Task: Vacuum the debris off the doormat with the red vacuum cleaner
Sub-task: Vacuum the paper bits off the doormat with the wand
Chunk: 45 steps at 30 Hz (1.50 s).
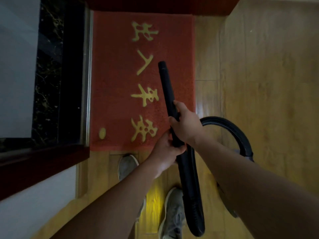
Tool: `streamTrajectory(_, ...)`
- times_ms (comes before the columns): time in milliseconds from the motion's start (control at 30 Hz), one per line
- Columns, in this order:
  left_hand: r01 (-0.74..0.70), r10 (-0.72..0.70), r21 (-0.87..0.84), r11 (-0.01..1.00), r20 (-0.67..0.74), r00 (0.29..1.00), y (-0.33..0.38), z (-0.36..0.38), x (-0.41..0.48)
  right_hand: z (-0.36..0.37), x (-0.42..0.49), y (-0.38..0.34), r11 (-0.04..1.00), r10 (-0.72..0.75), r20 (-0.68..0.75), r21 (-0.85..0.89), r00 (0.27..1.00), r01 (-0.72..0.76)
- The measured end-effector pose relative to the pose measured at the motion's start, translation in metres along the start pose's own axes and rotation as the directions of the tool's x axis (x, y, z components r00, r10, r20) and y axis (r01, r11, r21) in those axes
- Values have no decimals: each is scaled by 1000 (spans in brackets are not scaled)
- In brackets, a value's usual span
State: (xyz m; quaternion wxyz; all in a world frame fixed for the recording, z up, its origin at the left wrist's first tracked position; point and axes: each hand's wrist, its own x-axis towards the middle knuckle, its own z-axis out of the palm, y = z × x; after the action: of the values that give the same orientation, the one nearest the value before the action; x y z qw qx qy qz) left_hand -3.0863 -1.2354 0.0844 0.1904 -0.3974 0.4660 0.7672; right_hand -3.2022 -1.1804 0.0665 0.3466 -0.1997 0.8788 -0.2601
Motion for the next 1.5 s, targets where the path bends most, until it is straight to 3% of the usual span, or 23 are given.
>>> streamTrajectory(533,-176,171,-30,984,-122,978,-106,86,-77,-12,-132,63,962,-110,-39,246,993,116)
streamTrajectory(767,-214,219,48,976,-198,955,-182,126,-104,-4,-199,102,976,-99,-111,185,989,119)
streamTrajectory(900,-208,205,6,978,-183,961,-225,151,-125,1,-244,128,981,-76,-122,166,990,96)
streamTrajectory(1200,-168,166,-7,986,-145,975,-300,193,-135,13,-296,188,977,-21,-77,211,997,37)
streamTrajectory(1500,-216,207,-30,976,-190,960,-342,216,-127,2,-321,247,976,-88,-22,200,996,90)
